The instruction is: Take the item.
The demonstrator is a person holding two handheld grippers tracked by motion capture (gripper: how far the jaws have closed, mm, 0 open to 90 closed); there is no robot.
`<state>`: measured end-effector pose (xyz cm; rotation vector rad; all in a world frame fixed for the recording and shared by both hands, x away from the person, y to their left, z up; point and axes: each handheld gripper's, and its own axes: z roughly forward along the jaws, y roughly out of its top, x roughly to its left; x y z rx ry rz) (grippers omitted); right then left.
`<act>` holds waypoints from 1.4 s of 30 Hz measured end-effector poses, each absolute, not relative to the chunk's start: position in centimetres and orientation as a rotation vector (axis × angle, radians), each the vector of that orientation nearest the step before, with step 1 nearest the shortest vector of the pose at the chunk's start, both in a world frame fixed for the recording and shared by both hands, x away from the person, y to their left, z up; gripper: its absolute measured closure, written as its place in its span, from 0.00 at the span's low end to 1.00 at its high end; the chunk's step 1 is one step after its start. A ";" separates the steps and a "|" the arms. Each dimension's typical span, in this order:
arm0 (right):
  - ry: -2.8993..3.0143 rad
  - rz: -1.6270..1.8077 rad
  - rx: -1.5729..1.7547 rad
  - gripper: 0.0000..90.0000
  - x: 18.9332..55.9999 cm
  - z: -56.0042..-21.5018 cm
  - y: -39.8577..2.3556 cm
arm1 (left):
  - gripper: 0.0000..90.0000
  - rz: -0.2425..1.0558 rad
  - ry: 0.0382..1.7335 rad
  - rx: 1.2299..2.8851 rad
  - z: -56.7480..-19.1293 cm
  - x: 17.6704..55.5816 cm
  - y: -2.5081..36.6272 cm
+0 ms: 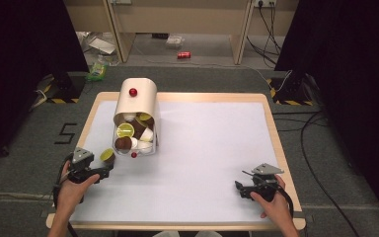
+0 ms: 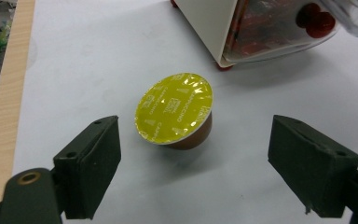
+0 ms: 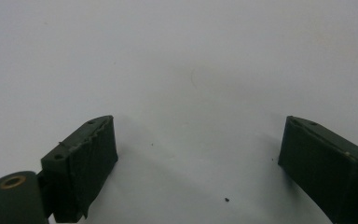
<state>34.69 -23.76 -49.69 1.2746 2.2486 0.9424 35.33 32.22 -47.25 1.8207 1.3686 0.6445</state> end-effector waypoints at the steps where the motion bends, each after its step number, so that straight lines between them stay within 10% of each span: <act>1: 2.248 0.942 1.275 0.13 34.7 -49.7 -23.8 | 0.19 0.641 1.364 1.819 -47.2 35.2 32.2; 42: 2.249 0.943 1.276 0.13 34.7 -49.7 -23.7 | 0.17 0.601 1.335 1.878 -49.7 30.6 30.3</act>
